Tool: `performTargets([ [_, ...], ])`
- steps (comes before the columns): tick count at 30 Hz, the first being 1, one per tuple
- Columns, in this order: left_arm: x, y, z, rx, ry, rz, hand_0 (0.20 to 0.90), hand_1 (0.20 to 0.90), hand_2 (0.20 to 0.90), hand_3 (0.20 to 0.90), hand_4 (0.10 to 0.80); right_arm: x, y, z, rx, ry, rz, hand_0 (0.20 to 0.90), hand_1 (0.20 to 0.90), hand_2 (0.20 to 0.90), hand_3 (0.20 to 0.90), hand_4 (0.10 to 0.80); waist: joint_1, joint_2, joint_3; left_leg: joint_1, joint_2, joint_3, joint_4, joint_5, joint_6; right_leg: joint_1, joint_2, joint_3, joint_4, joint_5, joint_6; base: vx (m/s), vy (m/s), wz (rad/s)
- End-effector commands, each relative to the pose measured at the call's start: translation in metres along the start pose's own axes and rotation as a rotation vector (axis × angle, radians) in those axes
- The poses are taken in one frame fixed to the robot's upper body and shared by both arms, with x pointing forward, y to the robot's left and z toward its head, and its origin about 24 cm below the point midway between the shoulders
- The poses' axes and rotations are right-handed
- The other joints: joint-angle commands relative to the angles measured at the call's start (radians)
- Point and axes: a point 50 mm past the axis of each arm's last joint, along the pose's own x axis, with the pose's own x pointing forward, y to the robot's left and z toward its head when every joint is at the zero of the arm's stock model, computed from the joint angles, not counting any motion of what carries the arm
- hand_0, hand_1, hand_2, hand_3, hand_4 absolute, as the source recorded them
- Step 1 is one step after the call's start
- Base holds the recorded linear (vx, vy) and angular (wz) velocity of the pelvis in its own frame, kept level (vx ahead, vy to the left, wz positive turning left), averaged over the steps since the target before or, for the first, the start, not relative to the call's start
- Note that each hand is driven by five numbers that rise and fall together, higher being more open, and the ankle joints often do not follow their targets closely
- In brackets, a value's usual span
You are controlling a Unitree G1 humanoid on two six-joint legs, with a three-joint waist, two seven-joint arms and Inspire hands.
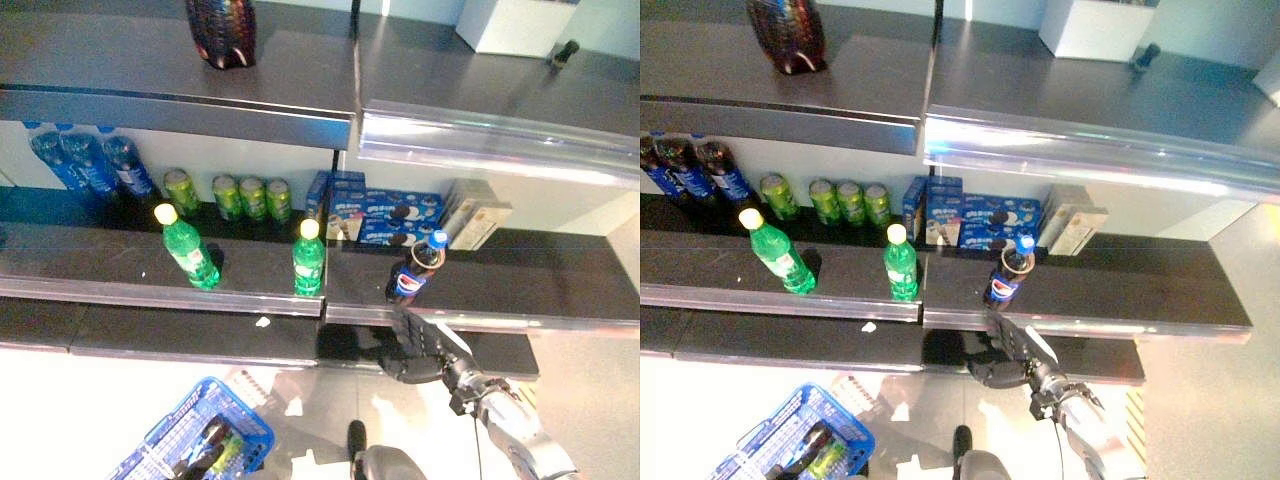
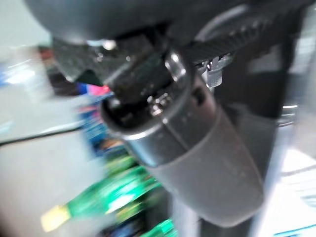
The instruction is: Pick up the drink and place into the basket.
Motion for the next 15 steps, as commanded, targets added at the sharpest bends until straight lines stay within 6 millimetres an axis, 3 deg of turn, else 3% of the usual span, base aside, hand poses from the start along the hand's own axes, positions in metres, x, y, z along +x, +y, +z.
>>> performTargets([
  [1,-0.003,-0.017,0.002,-0.08,-0.063,-0.095,0.3,0.3,0.3,0.2,0.1,0.001,-0.009,0.077,-0.056,-0.421,-0.026,0.9,0.9,0.9,0.9,0.8,-0.028,0.021,-0.041,0.055,0.07,-0.015,0.028,-0.034,-0.027,0.006,-0.044,0.064,-0.009,0.023,0.054,0.006,0.066,-0.09],
  [2,-0.004,-0.017,0.0,-0.08,-0.058,-0.095,0.3,0.3,0.3,0.2,0.1,-0.004,-0.011,0.09,-0.06,-0.495,-0.07,0.9,0.9,0.9,0.9,0.8,-0.035,0.023,-0.047,0.063,0.066,-0.008,0.027,-0.044,-0.022,0.01,-0.047,0.074,-0.012,0.023,0.058,0.004,0.056,-0.05],
  [8,-0.006,-0.018,-0.008,-0.068,-0.042,-0.1,0.3,0.3,0.3,0.2,0.1,-0.016,-0.017,0.118,-0.098,-0.654,-0.208,0.9,0.9,0.9,0.9,0.8,-0.049,0.03,-0.062,0.089,0.066,0.015,0.017,-0.061,-0.014,0.021,-0.051,0.092,-0.026,0.025,0.066,0.002,0.021,-0.14],
  [15,-0.006,-0.018,-0.011,-0.065,-0.034,-0.1,0.3,0.3,0.3,0.2,0.1,-0.032,-0.03,0.135,-0.134,-0.79,-0.432,0.9,0.9,0.9,0.9,0.8,-0.056,0.039,-0.059,0.088,0.072,0.029,0.034,-0.074,-0.01,0.019,-0.048,0.1,-0.018,0.018,0.065,-0.013,-0.001,-0.08],
])
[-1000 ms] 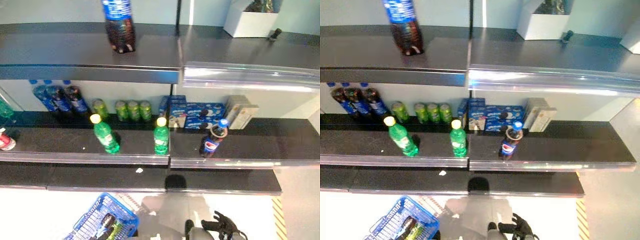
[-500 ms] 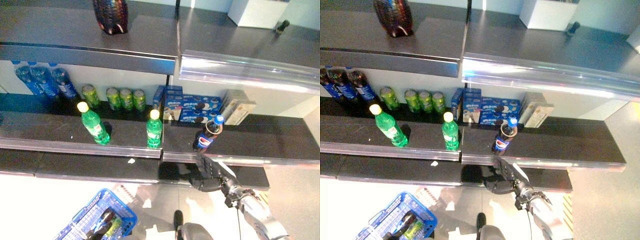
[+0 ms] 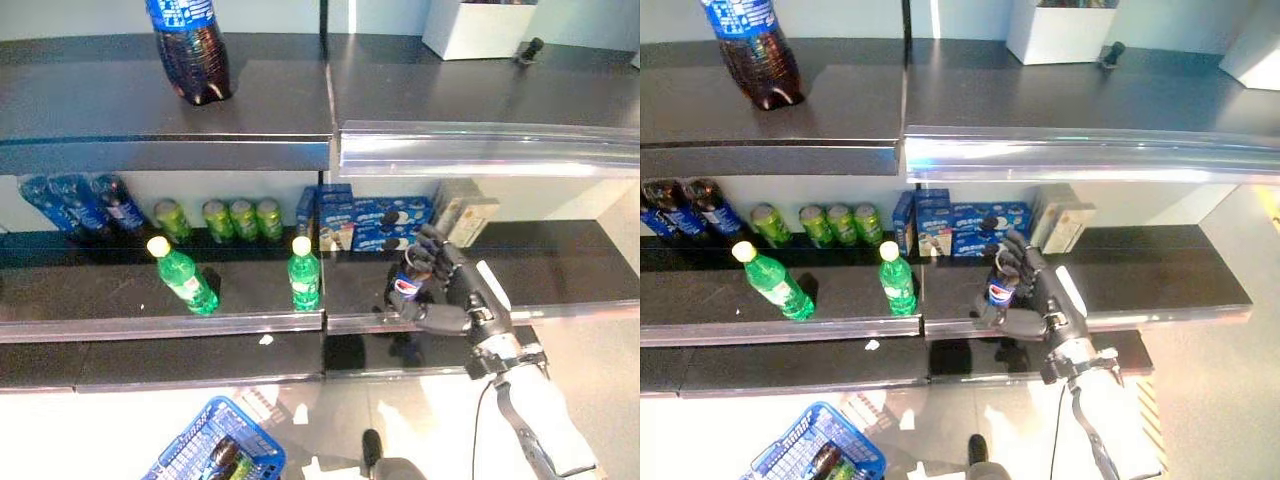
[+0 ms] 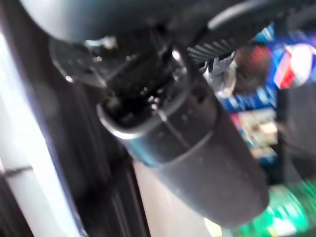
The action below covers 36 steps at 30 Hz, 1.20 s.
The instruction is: Pick up the drink and place into the basket.
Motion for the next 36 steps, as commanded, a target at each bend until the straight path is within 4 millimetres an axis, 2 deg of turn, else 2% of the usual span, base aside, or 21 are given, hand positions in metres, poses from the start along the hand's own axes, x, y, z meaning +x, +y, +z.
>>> performTargets([
  [1,0.0,-0.023,0.021,-0.072,-0.11,-0.114,0.3,0.3,0.3,0.2,0.1,0.007,-0.012,0.071,-0.005,-0.423,-0.144,0.9,0.9,0.9,0.9,0.8,-0.009,-0.006,-0.031,0.041,0.089,-0.012,0.039,-0.051,-0.023,-0.051,-0.04,0.052,0.098,-0.044,0.043,-0.009,0.005,-0.18],
  [10,-0.001,-0.023,0.015,-0.072,-0.096,-0.117,0.3,0.3,0.3,0.2,0.1,0.0,-0.017,0.059,-0.06,-0.414,-0.381,0.9,0.9,0.9,0.9,0.8,-0.013,0.015,-0.008,0.017,0.078,-0.023,0.068,-0.059,-0.018,-0.074,-0.041,0.058,0.126,-0.053,0.036,-0.001,0.002,-0.02],
  [17,-0.002,-0.03,0.018,-0.073,-0.101,-0.135,0.3,0.3,0.3,0.2,0.1,0.003,-0.013,0.048,-0.056,-0.351,-0.377,0.9,0.9,0.9,0.9,0.8,-0.013,0.026,0.024,-0.011,0.061,-0.027,0.095,-0.068,-0.012,-0.105,-0.049,0.057,0.155,-0.059,0.033,-0.013,0.002,0.0],
  [22,-0.004,-0.05,0.026,-0.078,-0.121,-0.198,0.3,0.3,0.3,0.2,0.1,0.013,-0.003,0.043,-0.014,-0.358,-0.363,0.9,0.9,0.9,0.9,0.8,-0.009,0.042,0.086,-0.066,0.04,-0.041,0.149,-0.076,-0.009,-0.154,-0.057,0.051,0.204,-0.069,0.021,-0.105,0.033,0.0],
  [27,-0.01,-0.08,0.032,-0.078,-0.133,-0.283,0.3,0.3,0.3,0.2,0.1,0.032,0.002,0.047,-0.009,-0.403,-0.387,0.9,0.9,0.9,0.9,0.8,0.009,0.067,0.156,-0.126,0.018,-0.064,0.198,-0.078,-0.006,-0.195,-0.063,0.035,0.244,-0.079,0.004,-0.109,0.037,0.04],
  [36,-0.016,-0.106,0.039,-0.077,-0.144,-0.364,0.3,0.3,0.3,0.2,0.1,0.054,0.0,0.055,-0.035,-0.428,-0.438,0.9,0.9,0.9,0.9,0.8,0.03,0.09,0.216,-0.196,-0.006,-0.091,0.226,-0.068,0.002,-0.242,-0.07,0.017,0.261,-0.079,-0.007,-0.069,0.009,0.05],
])
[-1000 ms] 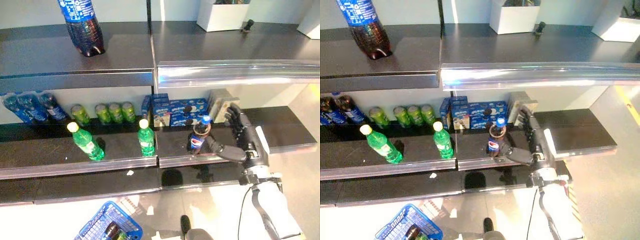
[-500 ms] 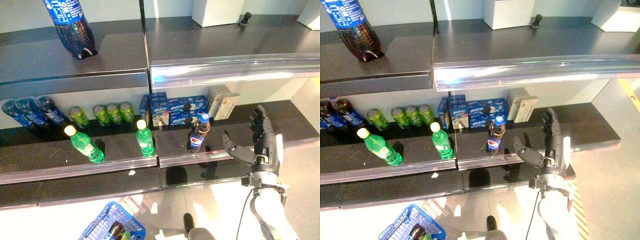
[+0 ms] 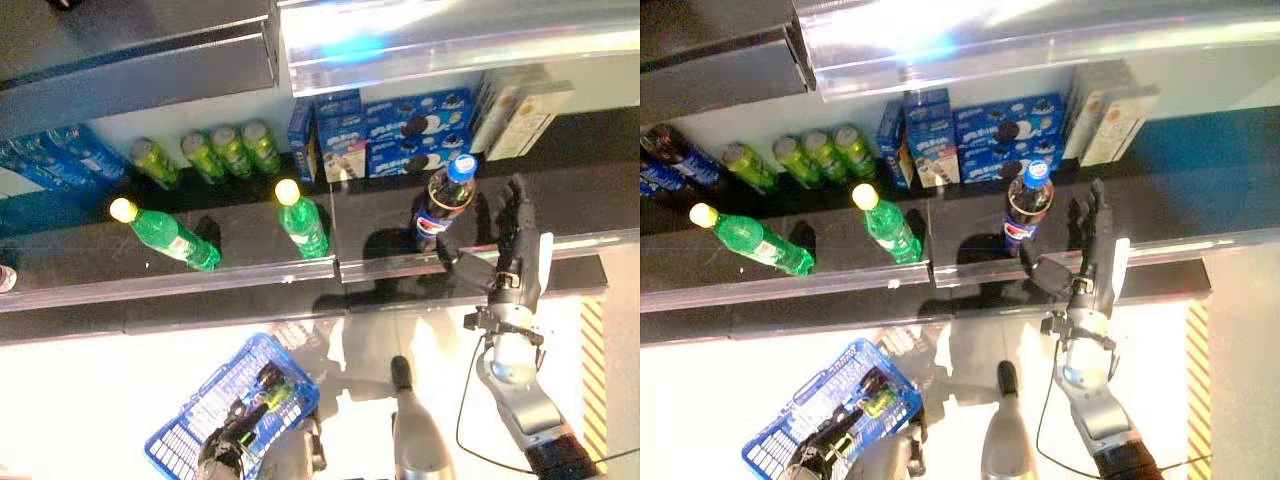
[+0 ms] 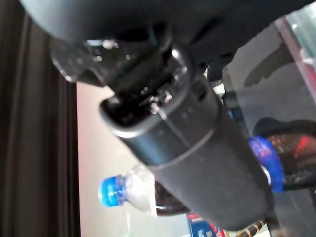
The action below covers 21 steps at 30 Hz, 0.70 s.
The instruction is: Pick up the drink and place into the basket.
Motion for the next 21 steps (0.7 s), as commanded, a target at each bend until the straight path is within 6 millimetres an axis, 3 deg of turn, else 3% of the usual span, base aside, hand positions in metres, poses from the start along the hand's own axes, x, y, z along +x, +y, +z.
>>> performTargets([
  [1,0.0,-0.011,0.014,-0.111,-0.069,-0.072,0.3,0.3,0.3,0.2,0.1,0.019,0.007,0.046,0.082,-0.259,-0.027,0.9,0.9,0.9,0.9,0.8,0.014,-0.046,-0.03,-0.065,0.027,-0.076,0.192,-0.093,-0.005,-0.093,-0.039,0.011,0.185,-0.082,-0.014,-0.075,-0.01,0.02],
  [6,0.0,-0.017,0.017,-0.117,-0.086,-0.093,0.3,0.3,0.3,0.2,0.1,0.026,0.009,0.044,0.104,-0.253,-0.063,0.9,0.9,0.9,0.9,0.8,0.023,-0.045,-0.004,-0.101,0.022,-0.087,0.222,-0.093,-0.003,-0.105,-0.043,0.003,0.193,-0.081,-0.018,-0.019,-0.015,0.05],
  [21,0.001,-0.04,0.031,-0.104,-0.111,-0.155,0.3,0.3,0.3,0.2,0.1,0.065,0.027,0.068,0.179,-0.306,-0.13,0.9,0.9,0.9,0.9,0.8,0.071,-0.036,0.047,-0.159,0.015,-0.124,0.223,-0.068,-0.006,-0.128,-0.045,-0.025,0.191,-0.074,-0.03,-0.005,-0.029,0.06],
])
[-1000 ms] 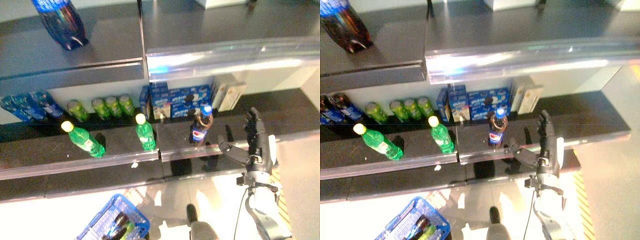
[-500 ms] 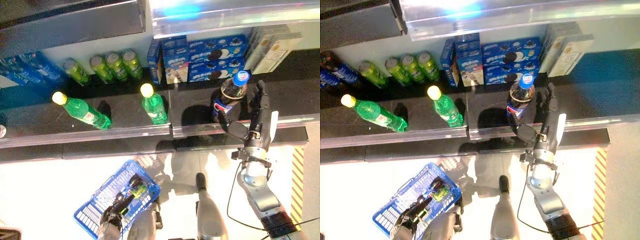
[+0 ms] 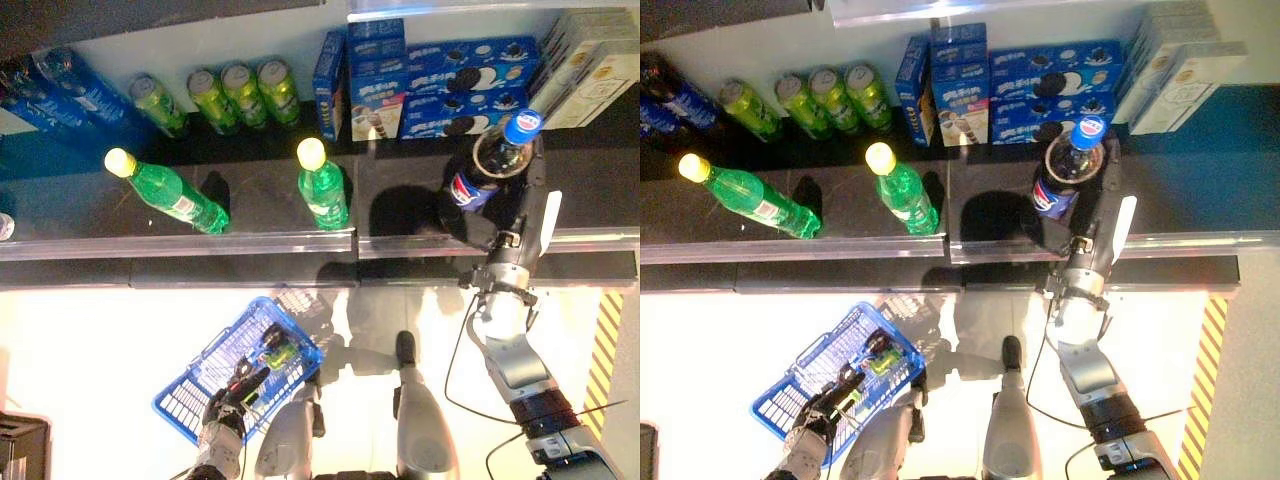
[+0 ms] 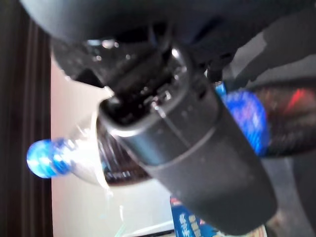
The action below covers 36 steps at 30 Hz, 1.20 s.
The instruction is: Pick up the drink and place into the basket.
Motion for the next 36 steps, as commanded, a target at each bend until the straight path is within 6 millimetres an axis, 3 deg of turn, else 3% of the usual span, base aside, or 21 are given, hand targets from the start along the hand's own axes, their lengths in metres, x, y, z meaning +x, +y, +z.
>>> performTargets([
  [1,-0.005,0.004,-0.005,-0.085,-0.026,-0.033,0.3,0.3,0.3,0.2,0.1,0.019,0.01,0.045,0.138,-0.201,-0.055,0.9,0.9,0.9,0.9,0.8,0.019,-0.039,-0.042,-0.063,0.026,-0.072,0.164,-0.066,-0.011,-0.051,-0.033,0.002,0.13,-0.059,-0.029,0.0,0.0,0.0],
  [7,-0.005,0.003,-0.004,-0.076,-0.023,-0.035,0.3,0.3,0.3,0.2,0.1,0.033,0.006,0.048,0.15,-0.208,-0.087,0.9,0.9,0.9,0.9,0.8,0.035,-0.039,-0.041,-0.07,0.023,-0.082,0.168,-0.064,-0.011,-0.051,-0.033,-0.009,0.136,-0.063,-0.033,0.011,-0.009,0.04],
  [8,-0.005,0.003,-0.004,-0.075,-0.023,-0.036,0.3,0.3,0.3,0.2,0.1,0.034,0.005,0.048,0.149,-0.21,-0.089,0.749,0.749,0.749,0.724,0.624,0.037,-0.039,-0.041,-0.071,0.023,-0.083,0.17,-0.064,-0.011,-0.051,-0.033,-0.01,0.138,-0.064,-0.034,0.017,-0.006,0.07],
  [9,-0.004,0.005,-0.003,-0.075,-0.022,-0.036,0.3,0.3,0.3,0.2,0.1,0.037,0.004,0.05,0.15,-0.209,-0.091,0.545,0.545,0.545,0.485,0.385,0.039,-0.039,-0.042,-0.073,0.023,-0.084,0.173,-0.064,-0.011,-0.049,-0.033,-0.012,0.138,-0.065,-0.035,0.021,-0.005,0.09],
  [10,-0.004,0.005,-0.003,-0.074,-0.022,-0.037,0.3,0.3,0.3,0.2,0.1,0.038,0.004,0.05,0.15,-0.21,-0.093,0.446,0.446,0.446,0.37,0.27,0.041,-0.039,-0.042,-0.073,0.022,-0.086,0.174,-0.065,-0.011,-0.047,-0.033,-0.013,0.139,-0.066,-0.035,0.031,-0.006,0.09],
  [11,-0.004,0.005,-0.002,-0.073,-0.022,-0.039,0.3,0.3,0.3,0.2,0.1,0.038,0.004,0.05,0.149,-0.21,-0.096,0.3,0.3,0.3,0.2,0.1,0.043,-0.04,-0.043,-0.074,0.022,-0.087,0.177,-0.066,-0.011,-0.045,-0.033,-0.015,0.139,-0.068,-0.035,0.025,-0.003,0.06],
  [29,-0.007,0.019,-0.008,-0.103,-0.026,-0.01,0.3,0.3,0.3,0.2,0.1,0.018,-0.017,0.033,0.135,-0.166,-0.136,0.3,0.3,0.3,0.2,0.1,0.042,-0.059,-0.091,-0.025,0.023,-0.084,0.191,-0.079,-0.006,0.024,-0.027,-0.029,0.158,-0.103,-0.048,0.008,0.005,0.03],
  [36,-0.01,0.028,-0.008,-0.136,-0.046,0.014,0.3,0.3,0.3,0.2,0.1,0.004,-0.023,0.047,0.174,-0.242,-0.04,0.3,0.3,0.3,0.2,0.1,0.036,-0.076,-0.13,0.015,0.031,-0.077,0.192,-0.084,-0.007,0.072,-0.02,-0.032,0.162,-0.124,-0.049,0.004,0.004,0.06],
])
